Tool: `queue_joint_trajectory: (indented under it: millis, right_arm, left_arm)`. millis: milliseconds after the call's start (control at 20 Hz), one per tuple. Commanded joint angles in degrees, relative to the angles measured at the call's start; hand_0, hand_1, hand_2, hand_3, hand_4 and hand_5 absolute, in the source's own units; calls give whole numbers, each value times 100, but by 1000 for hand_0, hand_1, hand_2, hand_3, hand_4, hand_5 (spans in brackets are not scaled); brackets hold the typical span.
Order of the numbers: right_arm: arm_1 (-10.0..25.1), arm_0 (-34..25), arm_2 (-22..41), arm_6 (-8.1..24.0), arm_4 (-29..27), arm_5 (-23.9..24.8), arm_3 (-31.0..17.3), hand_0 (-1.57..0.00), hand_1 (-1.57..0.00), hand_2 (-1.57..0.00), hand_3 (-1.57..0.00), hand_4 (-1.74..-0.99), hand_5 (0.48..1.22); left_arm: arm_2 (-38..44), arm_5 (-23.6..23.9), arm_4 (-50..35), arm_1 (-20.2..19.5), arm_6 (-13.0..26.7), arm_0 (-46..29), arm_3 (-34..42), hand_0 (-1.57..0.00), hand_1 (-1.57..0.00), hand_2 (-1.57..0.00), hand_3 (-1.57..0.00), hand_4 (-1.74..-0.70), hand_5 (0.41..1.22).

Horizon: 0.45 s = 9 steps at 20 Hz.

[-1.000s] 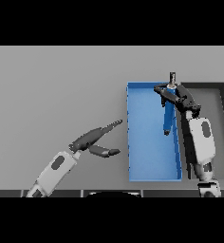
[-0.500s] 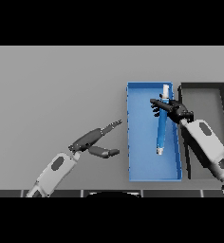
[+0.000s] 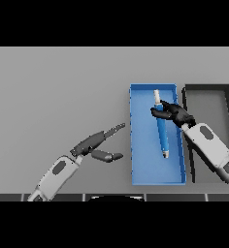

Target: Pick up the blue pipe and place it into the blue bin.

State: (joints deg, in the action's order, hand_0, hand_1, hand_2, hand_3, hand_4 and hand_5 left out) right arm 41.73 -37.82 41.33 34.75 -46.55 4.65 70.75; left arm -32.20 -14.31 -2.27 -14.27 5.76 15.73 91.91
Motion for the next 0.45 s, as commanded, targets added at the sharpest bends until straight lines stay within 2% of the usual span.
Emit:
queue_joint_trajectory:
  millis: [0, 150, 400]
  right_arm:
    - [46, -83, 50, 19, -68, 86, 13, -50, -38, -37, -22, -1182, 807]
    - [13, -29, 24, -144, -75, 87, -7, -25, -19, -18, -11, -1176, 783]
    - [44, -56, 97, -72, -13, 42, 83, -20, -15, -14, -8, -1186, 769]
  left_arm:
    - [-2, 7, -1, 24, -22, -8, -28, 1, 1, 1, 1, -829, 471]
    - [-2, 41, 5, -24, 20, -39, 103, 1, 1, 1, 1, -826, 470]
    - [-69, 87, 61, 0, 90, -84, 191, 1, 1, 1, 1, -826, 474]
